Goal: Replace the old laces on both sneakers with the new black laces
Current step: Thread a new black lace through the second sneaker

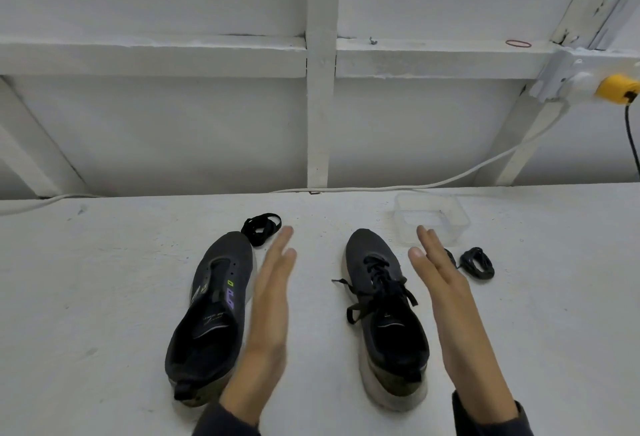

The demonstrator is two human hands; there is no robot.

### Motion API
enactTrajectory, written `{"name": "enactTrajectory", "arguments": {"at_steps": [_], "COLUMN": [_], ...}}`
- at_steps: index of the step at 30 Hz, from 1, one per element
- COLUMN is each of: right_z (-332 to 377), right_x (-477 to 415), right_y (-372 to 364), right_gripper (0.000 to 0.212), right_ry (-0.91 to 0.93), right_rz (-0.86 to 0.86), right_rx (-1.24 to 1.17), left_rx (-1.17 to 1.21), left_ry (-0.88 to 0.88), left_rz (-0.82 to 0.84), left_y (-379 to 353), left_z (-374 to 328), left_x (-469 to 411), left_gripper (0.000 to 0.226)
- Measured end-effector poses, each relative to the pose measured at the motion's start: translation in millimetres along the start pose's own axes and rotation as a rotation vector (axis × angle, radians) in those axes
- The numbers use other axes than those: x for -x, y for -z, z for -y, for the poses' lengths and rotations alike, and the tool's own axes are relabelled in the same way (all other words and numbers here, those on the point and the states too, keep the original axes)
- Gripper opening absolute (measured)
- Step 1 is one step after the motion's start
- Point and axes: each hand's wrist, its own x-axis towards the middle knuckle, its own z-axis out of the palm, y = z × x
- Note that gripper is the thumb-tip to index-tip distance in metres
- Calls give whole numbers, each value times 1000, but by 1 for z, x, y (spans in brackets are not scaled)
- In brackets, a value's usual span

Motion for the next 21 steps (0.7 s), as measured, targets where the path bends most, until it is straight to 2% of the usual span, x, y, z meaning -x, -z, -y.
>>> {"name": "enactTrajectory", "arguments": {"at_steps": [5, 8, 11, 16, 21], "right_z": [9, -3, -21, -52, -70], "right_x": [18, 26, 26, 13, 7], "right_y": [-51, -94, -137, -204, -226], "right_gripper": [47, 48, 47, 51, 52], "right_ry": [11, -96, -190, -214, -225], "right_rz": [169, 334, 443, 460, 401], "right_rx": [-94, -112, -106, -126, -123], "left_rx": [-96, -195, -316, -246, -296], "left_ry": [-111, -27, 104, 285, 278], "left_rz": [-144, -190, -160, -30, 2], "left_y": [66, 107, 133, 141, 146], "left_z": [-35, -28, -10, 20, 33], "left_x": [-10, -23, -34, -38, -41], "left_gripper": [39, 39, 40, 52, 56]}}
